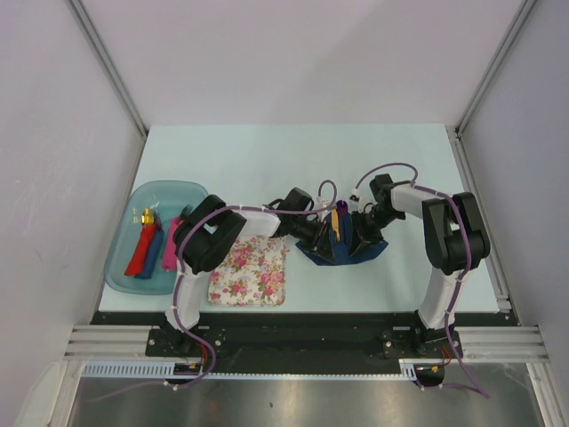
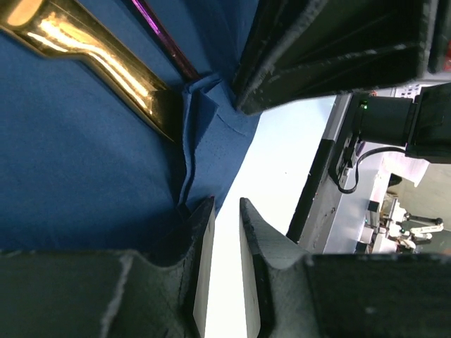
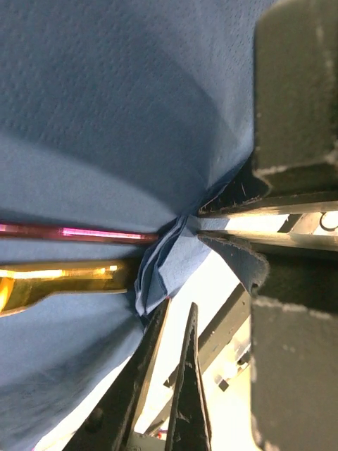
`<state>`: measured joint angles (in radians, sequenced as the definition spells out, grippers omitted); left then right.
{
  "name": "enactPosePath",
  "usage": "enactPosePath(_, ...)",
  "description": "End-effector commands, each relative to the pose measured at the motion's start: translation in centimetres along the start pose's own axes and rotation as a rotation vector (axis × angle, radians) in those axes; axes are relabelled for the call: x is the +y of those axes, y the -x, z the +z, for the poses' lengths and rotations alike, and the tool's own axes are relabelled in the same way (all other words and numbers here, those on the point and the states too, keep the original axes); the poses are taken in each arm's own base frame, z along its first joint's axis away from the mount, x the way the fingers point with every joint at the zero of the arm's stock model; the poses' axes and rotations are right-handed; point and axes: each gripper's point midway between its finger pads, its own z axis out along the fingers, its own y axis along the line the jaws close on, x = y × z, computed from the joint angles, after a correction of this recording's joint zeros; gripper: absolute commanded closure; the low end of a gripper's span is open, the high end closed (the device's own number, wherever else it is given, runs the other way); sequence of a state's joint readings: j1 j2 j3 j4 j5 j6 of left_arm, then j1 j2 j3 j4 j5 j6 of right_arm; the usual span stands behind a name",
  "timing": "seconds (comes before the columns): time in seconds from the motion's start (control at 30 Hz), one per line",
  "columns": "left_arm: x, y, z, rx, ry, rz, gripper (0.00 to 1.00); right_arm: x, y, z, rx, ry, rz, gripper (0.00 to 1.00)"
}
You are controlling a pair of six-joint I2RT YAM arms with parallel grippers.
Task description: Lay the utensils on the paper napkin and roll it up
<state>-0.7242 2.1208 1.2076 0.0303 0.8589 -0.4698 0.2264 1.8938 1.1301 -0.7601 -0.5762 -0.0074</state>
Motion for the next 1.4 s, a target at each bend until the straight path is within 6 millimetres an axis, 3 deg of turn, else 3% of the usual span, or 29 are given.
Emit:
enactPosePath(0.0,1.3,0.1,0.3,0.004,0.062,-0.004,0.74,2.9,2.0,-1.7,-0.082,0.071,-0.076,0.83)
enactPosePath(0.3,1.6,0.1,0.1,0.003,0.074,-0.003,0.75,4.9,2.8,-2.1,-0.111,0.16,-0.084,0.84)
enactPosePath(0.63,1.3,0.6,-0.3,-0.011,0.063,0.006,0.73,4.3,2.9,-0.2,-0.088,0.118,-0.08,0.85)
enactPosePath(0.83,-0.2,1.6,-1.6,-0.057,0.054,0.058,0.56,3.3,2.9,0.3,-0.079,0.069,-0.075,0.85)
enactPosePath(1.0,-2.3,2.7,-4.0,-0.123,0.06,0.125,0.46,3.2,3.0,0.7,-0.071,0.056,-0.081,0.85)
enactPosePath(1.1,-1.6,3.2,-5.7,-0.168,0.124,0.11,0.42,3.3,3.1,0.8,-0.071,0.055,-0.079,0.85)
enactPosePath(1.37,3.4,4.7,-9.6,-0.21,0.408,0.084,0.37,3.2,3.2,1.0,-0.066,0.046,-0.077,0.86)
